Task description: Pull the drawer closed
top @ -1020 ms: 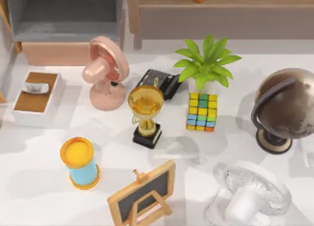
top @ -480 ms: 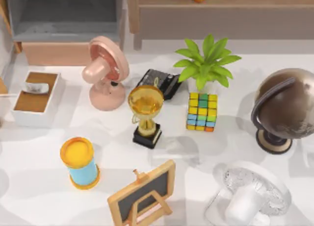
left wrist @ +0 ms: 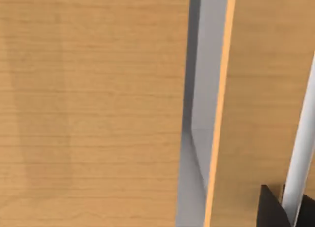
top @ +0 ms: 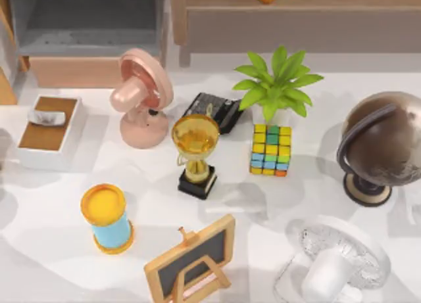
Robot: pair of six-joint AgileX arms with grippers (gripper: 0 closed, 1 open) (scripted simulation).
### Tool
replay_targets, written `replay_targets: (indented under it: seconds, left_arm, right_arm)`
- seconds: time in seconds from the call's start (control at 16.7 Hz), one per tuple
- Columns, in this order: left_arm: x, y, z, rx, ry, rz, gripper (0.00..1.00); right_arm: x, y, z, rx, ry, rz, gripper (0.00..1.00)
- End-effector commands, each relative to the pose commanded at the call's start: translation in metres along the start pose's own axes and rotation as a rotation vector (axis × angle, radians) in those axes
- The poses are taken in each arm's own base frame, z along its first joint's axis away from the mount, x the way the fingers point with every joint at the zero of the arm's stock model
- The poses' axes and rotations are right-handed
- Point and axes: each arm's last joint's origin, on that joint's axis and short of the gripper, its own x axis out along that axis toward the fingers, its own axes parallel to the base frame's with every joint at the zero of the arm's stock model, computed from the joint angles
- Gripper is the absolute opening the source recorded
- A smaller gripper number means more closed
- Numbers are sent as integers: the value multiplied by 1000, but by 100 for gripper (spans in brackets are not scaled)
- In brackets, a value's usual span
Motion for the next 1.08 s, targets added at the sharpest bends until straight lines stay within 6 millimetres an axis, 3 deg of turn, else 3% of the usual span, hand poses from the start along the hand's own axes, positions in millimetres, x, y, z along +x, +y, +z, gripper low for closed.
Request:
replay_targets:
  seconds: [0.12, 0.48, 0.84, 1.08]
  left_arm:
    - [12, -5, 6, -6, -15, -5, 0]
    - [16, -7, 5, -10, -15, -15, 0]
    - [66, -2, 4, -7, -11, 2, 0]
    - [75, -5, 6, -9, -12, -10, 0]
  right_arm:
    - [0, 0, 0, 0, 0, 0, 100]
    - [0, 0, 0, 0, 0, 0, 100]
    - [0, 0, 0, 0, 0, 0, 100]
    - [0, 0, 0, 0, 0, 0, 100]
